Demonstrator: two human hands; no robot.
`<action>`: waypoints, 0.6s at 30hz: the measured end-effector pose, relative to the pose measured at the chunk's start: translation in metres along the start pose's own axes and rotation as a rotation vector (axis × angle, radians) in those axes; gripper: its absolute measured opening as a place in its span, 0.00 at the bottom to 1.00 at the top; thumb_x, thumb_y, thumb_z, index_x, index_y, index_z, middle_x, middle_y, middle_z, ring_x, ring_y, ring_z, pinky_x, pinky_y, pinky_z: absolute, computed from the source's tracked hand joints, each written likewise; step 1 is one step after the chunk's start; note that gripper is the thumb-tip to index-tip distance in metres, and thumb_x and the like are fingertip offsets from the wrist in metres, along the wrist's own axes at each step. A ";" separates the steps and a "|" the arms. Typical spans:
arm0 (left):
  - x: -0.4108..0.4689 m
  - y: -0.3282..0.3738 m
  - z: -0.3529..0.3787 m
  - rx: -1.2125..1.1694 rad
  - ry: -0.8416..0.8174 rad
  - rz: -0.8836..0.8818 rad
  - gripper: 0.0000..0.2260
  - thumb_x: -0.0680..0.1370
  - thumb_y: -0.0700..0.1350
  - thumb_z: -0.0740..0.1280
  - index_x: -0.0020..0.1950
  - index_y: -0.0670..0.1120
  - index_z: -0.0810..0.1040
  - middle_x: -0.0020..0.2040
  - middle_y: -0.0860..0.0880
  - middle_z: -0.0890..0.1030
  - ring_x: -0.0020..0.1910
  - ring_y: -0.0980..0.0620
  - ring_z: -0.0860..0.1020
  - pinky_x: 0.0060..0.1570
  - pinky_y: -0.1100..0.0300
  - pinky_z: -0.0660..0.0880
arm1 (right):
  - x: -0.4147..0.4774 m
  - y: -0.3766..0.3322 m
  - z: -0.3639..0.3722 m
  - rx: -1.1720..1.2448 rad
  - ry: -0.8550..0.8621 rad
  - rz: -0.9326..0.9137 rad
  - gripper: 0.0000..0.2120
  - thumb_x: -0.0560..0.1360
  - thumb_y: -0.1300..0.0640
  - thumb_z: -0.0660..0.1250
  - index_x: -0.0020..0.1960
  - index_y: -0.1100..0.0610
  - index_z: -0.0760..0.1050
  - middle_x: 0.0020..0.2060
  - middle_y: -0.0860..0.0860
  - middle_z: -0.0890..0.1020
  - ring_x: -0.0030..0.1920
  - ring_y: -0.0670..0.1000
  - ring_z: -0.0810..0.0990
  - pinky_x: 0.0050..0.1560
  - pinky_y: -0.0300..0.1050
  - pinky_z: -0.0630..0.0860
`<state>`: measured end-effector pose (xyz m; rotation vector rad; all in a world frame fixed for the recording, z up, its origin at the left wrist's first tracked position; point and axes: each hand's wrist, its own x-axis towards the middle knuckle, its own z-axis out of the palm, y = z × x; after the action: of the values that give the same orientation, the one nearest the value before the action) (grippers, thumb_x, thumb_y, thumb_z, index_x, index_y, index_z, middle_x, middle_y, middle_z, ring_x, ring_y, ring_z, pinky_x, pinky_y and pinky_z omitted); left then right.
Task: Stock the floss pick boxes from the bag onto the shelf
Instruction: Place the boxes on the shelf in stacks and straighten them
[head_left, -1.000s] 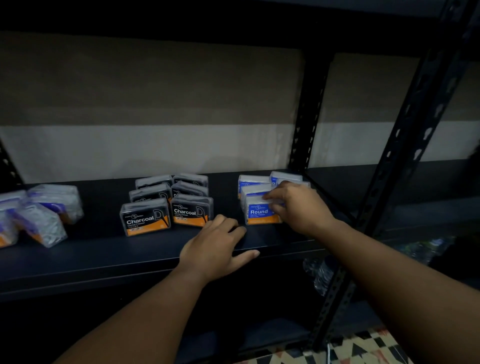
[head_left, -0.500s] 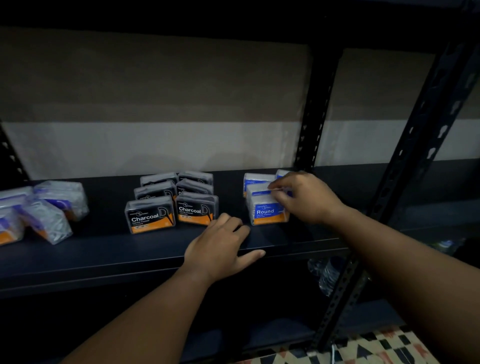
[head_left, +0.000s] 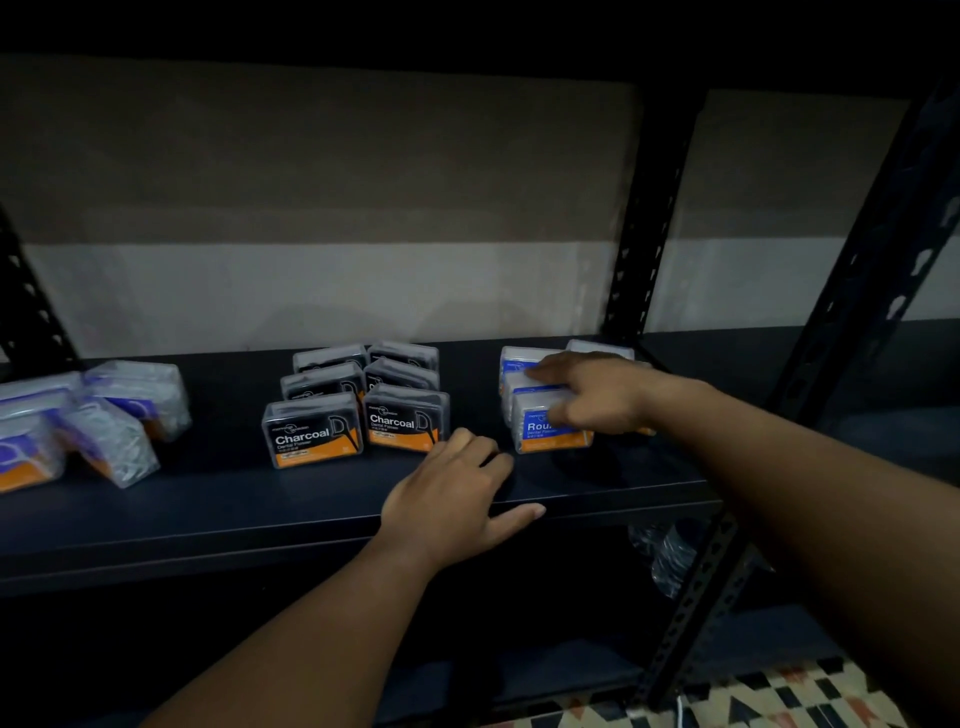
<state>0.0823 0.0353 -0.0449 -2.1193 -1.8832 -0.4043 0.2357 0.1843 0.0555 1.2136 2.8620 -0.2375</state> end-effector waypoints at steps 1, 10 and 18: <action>0.000 0.000 0.001 0.002 0.002 0.001 0.31 0.77 0.70 0.53 0.66 0.49 0.76 0.60 0.51 0.75 0.61 0.51 0.69 0.61 0.55 0.71 | -0.001 0.000 0.000 -0.008 0.005 -0.019 0.36 0.68 0.42 0.63 0.75 0.41 0.61 0.74 0.46 0.66 0.71 0.51 0.68 0.70 0.48 0.67; -0.001 0.001 -0.001 0.006 0.015 0.009 0.30 0.78 0.70 0.54 0.64 0.48 0.77 0.59 0.51 0.76 0.60 0.51 0.70 0.60 0.56 0.72 | -0.006 0.005 -0.001 -0.090 0.082 -0.099 0.31 0.73 0.41 0.66 0.74 0.43 0.64 0.72 0.46 0.69 0.70 0.50 0.69 0.69 0.47 0.67; -0.001 0.001 0.000 0.010 0.001 0.000 0.30 0.78 0.70 0.54 0.65 0.49 0.76 0.61 0.52 0.75 0.61 0.51 0.69 0.61 0.56 0.71 | -0.007 0.007 -0.001 -0.075 0.100 -0.105 0.30 0.73 0.40 0.67 0.73 0.43 0.66 0.71 0.45 0.71 0.68 0.50 0.71 0.68 0.47 0.68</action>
<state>0.0833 0.0344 -0.0449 -2.1123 -1.8812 -0.3957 0.2455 0.1839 0.0558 1.0952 2.9940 -0.0724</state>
